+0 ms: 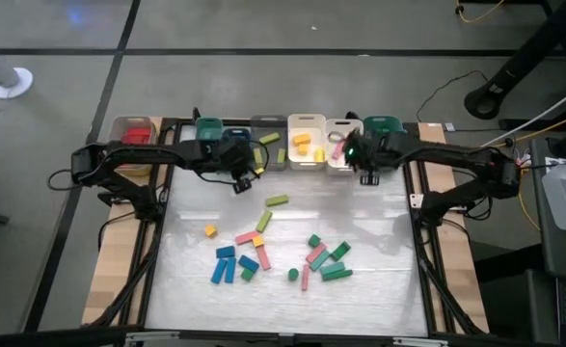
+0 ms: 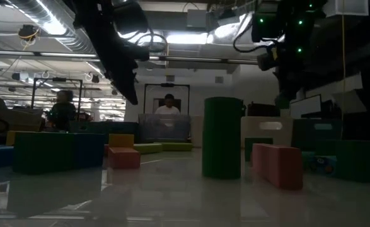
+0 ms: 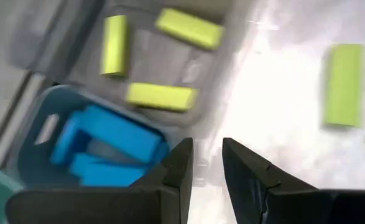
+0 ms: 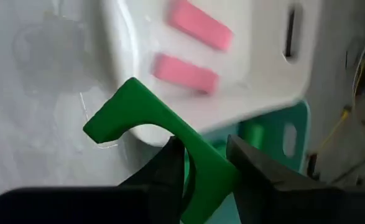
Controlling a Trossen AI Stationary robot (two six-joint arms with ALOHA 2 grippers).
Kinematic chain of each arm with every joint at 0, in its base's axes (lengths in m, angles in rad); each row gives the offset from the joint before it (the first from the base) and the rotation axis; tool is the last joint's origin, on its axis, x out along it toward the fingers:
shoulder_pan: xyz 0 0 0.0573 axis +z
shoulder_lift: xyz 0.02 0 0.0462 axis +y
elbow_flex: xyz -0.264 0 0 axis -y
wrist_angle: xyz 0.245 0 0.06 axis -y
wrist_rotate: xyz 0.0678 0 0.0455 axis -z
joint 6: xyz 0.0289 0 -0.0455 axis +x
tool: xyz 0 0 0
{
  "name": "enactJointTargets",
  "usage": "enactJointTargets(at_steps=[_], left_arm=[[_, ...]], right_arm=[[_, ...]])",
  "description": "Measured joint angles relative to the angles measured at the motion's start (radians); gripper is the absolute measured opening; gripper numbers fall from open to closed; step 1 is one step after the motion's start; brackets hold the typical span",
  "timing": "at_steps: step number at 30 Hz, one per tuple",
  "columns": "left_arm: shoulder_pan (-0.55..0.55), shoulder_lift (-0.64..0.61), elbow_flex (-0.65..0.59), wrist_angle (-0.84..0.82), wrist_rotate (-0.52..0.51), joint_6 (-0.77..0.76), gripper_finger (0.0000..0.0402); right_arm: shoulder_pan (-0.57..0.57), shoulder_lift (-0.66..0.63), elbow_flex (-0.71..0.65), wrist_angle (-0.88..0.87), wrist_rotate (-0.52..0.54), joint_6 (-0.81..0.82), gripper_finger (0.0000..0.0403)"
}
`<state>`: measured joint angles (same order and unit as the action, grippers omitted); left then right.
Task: Sort blocks
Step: Put the green block into the right green bin, then put the yellow block into the left white bin
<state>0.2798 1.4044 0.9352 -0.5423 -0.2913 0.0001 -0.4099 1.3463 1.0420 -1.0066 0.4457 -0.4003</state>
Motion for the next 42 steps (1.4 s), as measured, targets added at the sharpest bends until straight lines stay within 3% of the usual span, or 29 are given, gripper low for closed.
enactJointTargets(at_steps=[7, 15, 19, 28, 32, 42], left_arm=[[-0.079, 0.0, 0.0, 0.0, 0.038, -0.006, 0.0074], [-0.133, 0.007, 0.0, 0.03, 0.039, -0.091, 0.0074], [-0.15, 0.028, 0.0, 0.03, 0.087, -0.136, 0.0074], [-0.226, 0.049, 0.0, 0.032, 0.307, -0.254, 0.0074], [-0.288, 0.049, 0.0, 0.03, 0.333, -0.31, 0.0079], [-0.423, 0.114, 0.0, 0.098, 0.288, -0.421, 0.0176]], right_arm=[[-0.261, -0.007, -0.025, -0.02, 0.042, 0.0, 0.0109], [-0.449, -0.006, -0.083, 0.034, -0.058, 0.015, 0.0127], [-0.464, -0.006, -0.088, 0.041, -0.064, 0.056, 0.0149], [-0.461, -0.006, -0.088, 0.101, -0.073, 0.063, 0.0169], [-0.461, -0.006, -0.088, 0.12, -0.079, 0.063, 0.0169], [-0.461, -0.006, -0.088, 0.116, -0.158, 0.063, 0.017]])
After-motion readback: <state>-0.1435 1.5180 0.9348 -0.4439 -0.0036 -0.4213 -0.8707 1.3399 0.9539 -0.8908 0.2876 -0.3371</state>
